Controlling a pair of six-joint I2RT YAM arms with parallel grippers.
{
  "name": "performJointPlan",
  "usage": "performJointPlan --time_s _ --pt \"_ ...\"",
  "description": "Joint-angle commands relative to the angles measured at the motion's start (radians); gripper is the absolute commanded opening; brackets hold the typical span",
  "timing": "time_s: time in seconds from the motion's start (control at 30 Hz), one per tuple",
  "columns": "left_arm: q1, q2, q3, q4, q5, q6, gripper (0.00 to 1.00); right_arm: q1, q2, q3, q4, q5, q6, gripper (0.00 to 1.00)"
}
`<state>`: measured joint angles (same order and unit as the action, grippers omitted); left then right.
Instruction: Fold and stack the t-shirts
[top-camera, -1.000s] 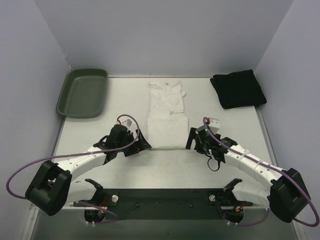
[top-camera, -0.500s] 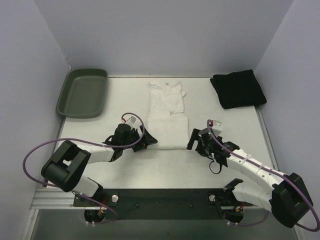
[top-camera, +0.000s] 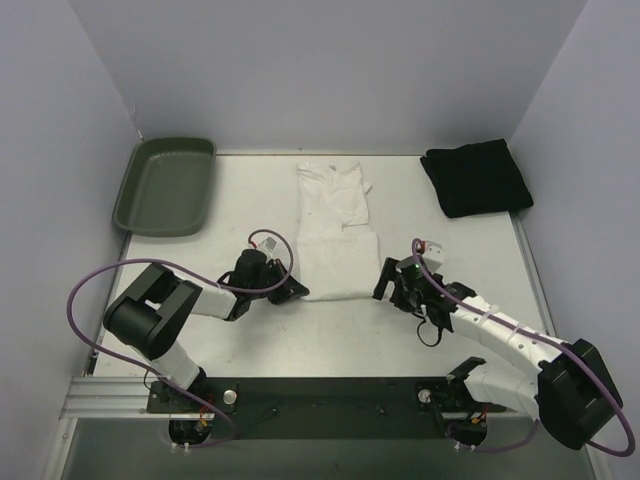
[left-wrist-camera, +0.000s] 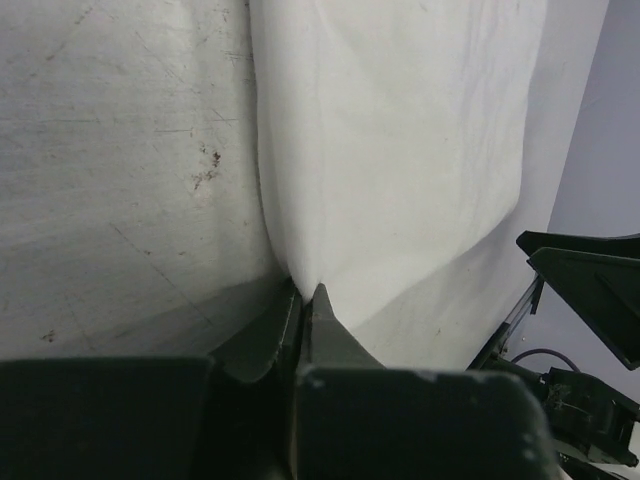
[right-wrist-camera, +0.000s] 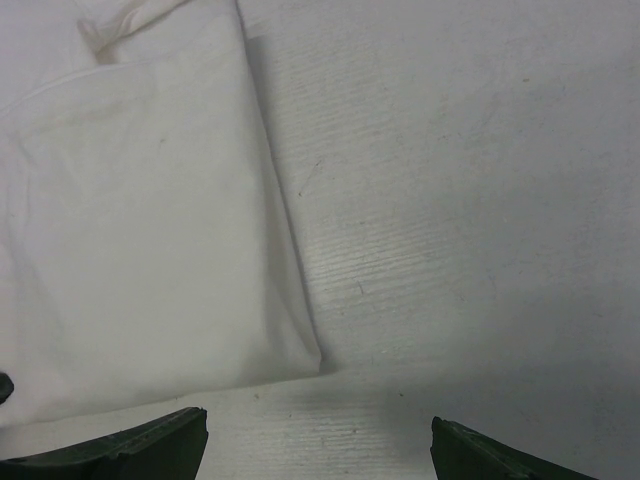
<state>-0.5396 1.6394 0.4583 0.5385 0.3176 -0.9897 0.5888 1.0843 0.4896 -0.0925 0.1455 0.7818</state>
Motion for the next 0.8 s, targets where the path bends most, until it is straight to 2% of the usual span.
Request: performJointPlan --time_s 0.0,0.23,0.37,0.63,0.77 --pt "0.0 0.045 0.0 -0.066 -0.005 0.031 0.0 -0.006 0.022 -0.005 0.027 0.005 0.007 0.95" --pt "0.006 0.019 -0.001 -0.092 0.0 0.043 0.0 -0.024 0.098 -0.005 0.125 -0.023 0.016 0.93" --pt "0.012 0.011 -0.004 -0.103 0.003 0.051 0.0 -0.032 0.167 0.001 0.181 -0.05 0.028 0.82" --pt "0.036 0.007 -0.027 -0.097 0.015 0.056 0.0 -0.032 0.259 0.012 0.249 -0.072 0.046 0.68" --pt "0.052 -0.01 -0.04 -0.1 0.023 0.062 0.0 -0.032 0.299 0.009 0.275 -0.089 0.056 0.51"
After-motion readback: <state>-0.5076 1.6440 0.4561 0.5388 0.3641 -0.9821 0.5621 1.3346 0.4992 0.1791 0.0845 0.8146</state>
